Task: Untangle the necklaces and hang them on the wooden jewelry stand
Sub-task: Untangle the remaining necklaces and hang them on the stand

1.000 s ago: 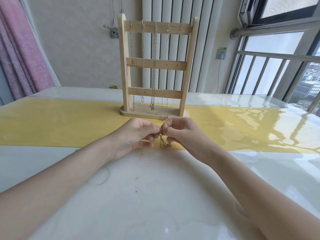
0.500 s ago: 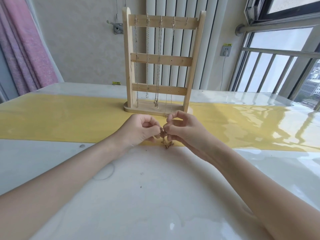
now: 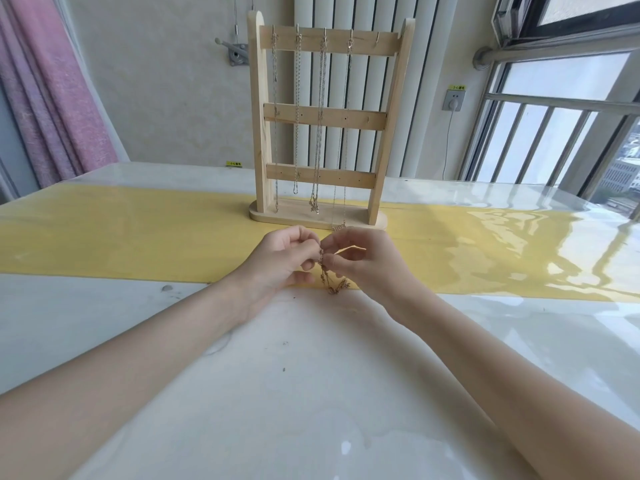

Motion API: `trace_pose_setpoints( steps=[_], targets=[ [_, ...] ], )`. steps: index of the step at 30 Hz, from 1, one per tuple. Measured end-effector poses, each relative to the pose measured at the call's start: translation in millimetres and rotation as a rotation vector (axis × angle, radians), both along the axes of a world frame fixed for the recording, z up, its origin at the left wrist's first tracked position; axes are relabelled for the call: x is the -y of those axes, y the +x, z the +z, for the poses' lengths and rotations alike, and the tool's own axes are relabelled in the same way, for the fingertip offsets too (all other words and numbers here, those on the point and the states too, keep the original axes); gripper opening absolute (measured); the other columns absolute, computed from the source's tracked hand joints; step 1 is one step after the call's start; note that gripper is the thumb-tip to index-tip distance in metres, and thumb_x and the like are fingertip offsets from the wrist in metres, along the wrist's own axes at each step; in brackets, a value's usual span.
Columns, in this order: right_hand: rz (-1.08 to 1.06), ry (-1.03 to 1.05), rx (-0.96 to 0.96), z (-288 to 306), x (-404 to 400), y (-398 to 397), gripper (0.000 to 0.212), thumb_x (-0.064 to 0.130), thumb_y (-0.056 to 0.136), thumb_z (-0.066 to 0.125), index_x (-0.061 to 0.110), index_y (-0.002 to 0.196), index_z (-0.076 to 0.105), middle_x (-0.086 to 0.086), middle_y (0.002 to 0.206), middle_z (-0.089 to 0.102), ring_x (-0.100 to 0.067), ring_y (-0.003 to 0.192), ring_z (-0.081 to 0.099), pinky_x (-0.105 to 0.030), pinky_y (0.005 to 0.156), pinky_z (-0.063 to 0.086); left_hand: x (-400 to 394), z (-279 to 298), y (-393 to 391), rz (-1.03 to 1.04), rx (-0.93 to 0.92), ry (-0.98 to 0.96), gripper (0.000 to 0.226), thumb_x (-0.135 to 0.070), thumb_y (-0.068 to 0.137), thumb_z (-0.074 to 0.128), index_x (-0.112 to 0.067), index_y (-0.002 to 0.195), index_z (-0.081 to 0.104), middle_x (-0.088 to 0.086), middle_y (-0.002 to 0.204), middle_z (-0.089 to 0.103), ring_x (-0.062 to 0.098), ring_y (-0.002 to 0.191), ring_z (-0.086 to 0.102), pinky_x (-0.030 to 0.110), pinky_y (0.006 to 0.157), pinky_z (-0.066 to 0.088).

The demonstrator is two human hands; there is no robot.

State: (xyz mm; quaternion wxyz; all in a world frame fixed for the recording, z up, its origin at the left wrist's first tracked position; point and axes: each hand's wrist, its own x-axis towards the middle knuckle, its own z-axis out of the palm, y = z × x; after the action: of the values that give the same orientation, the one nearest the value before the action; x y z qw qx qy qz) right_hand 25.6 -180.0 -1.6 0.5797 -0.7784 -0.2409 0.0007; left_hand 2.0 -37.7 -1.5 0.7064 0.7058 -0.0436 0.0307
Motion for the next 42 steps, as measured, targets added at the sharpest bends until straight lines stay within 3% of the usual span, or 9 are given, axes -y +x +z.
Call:
trace_pose_setpoints(
  steps=[5,9,11,16,20,26,29,35,42],
  targets=[
    [0.012,0.099,-0.158,4.7,4.9,-0.5,0.017,-0.006,0.087,0.055,0.009,0.082,0.060,-0.003,0.068,0.056,-0.015,0.061,0.046,-0.021,0.057,0.037,1.1,2.3,-0.7,-0.025,-0.012,-0.055,0.023,0.004,0.087,0.047,-0.014,0.074,0.051,0.001,0.068,0.043,0.008,0.059,0.041,0.020,0.055,0.047],
    [0.180,0.230,-0.356,6.8,7.9,-0.7,0.012,0.000,0.094,0.050,0.008,0.087,0.056,-0.004,0.066,0.047,-0.014,0.059,0.042,-0.020,0.055,0.039,-0.6,5.3,0.3,-0.076,-0.071,-0.198,0.021,0.004,0.088,0.045,-0.014,0.076,0.048,0.001,0.070,0.051,0.013,0.065,0.050,0.028,0.072,0.055],
    [0.202,0.296,-0.388,8.1,8.2,0.0,0.013,0.000,0.095,0.048,0.009,0.088,0.054,-0.004,0.066,0.046,-0.014,0.058,0.042,-0.020,0.056,0.040,-0.6,5.5,0.4,-0.079,-0.086,-0.231,0.020,0.003,0.090,0.044,-0.012,0.077,0.047,0.004,0.074,0.055,0.018,0.069,0.056,0.028,0.072,0.057],
    [0.196,0.367,-0.338,9.5,11.1,2.7,0.011,-0.002,0.090,0.056,0.006,0.096,0.054,-0.003,0.063,0.053,-0.017,0.060,0.044,-0.022,0.060,0.041,1.1,7.3,-1.6,-0.076,-0.083,-0.282,0.019,0.004,0.091,0.044,-0.009,0.078,0.044,0.017,0.080,0.061,0.026,0.069,0.062,0.032,0.070,0.059],
    [0.162,0.359,-0.301,11.4,15.8,4.8,0.015,-0.007,0.088,0.056,0.008,0.090,0.056,0.000,0.065,0.055,-0.012,0.058,0.050,-0.022,0.061,0.042,-1.3,8.6,-2.8,-0.016,-0.035,-0.246,0.017,0.006,0.091,0.046,-0.009,0.083,0.045,0.007,0.072,0.053,0.015,0.058,0.059,0.026,0.059,0.055],
    [0.199,0.078,-0.272,4.7,14.3,2.9,0.010,0.001,0.092,0.055,0.005,0.094,0.064,-0.003,0.082,0.067,-0.012,0.071,0.057,-0.020,0.063,0.047,-3.3,14.4,-4.3,-0.025,-0.028,-0.325,0.014,0.005,0.091,0.048,-0.008,0.089,0.047,0.004,0.065,0.060,0.019,0.067,0.064,0.026,0.068,0.058],
    [0.291,0.026,-0.294,4.0,10.7,-0.6,0.014,-0.001,0.091,0.056,0.009,0.095,0.065,-0.006,0.094,0.070,-0.012,0.072,0.058,-0.021,0.064,0.045,-3.3,19.9,-6.6,-0.058,-0.014,-0.366,0.015,0.003,0.093,0.045,-0.011,0.087,0.046,0.004,0.064,0.063,0.017,0.066,0.063,0.026,0.064,0.052],
    [0.324,0.057,-0.292,5.6,9.9,-4.3,0.011,-0.001,0.090,0.058,0.006,0.083,0.064,-0.006,0.077,0.069,-0.013,0.068,0.057,-0.018,0.060,0.042,-1.7,24.4,-8.1,-0.038,-0.006,-0.505,0.018,0.006,0.092,0.045,-0.008,0.082,0.048,0.008,0.069,0.061,0.016,0.063,0.066,0.023,0.069,0.058],
    [0.262,0.084,-0.262,7.0,11.3,-1.9,0.014,0.007,0.090,0.061,0.010,0.077,0.066,-0.004,0.079,0.071,-0.013,0.070,0.057,-0.020,0.065,0.044,-4.6,26.0,-6.7,-0.006,-0.008,-0.525,0.019,0.007,0.092,0.045,-0.006,0.080,0.050,0.009,0.070,0.058,0.016,0.064,0.065,0.022,0.067,0.057]
  ],
)
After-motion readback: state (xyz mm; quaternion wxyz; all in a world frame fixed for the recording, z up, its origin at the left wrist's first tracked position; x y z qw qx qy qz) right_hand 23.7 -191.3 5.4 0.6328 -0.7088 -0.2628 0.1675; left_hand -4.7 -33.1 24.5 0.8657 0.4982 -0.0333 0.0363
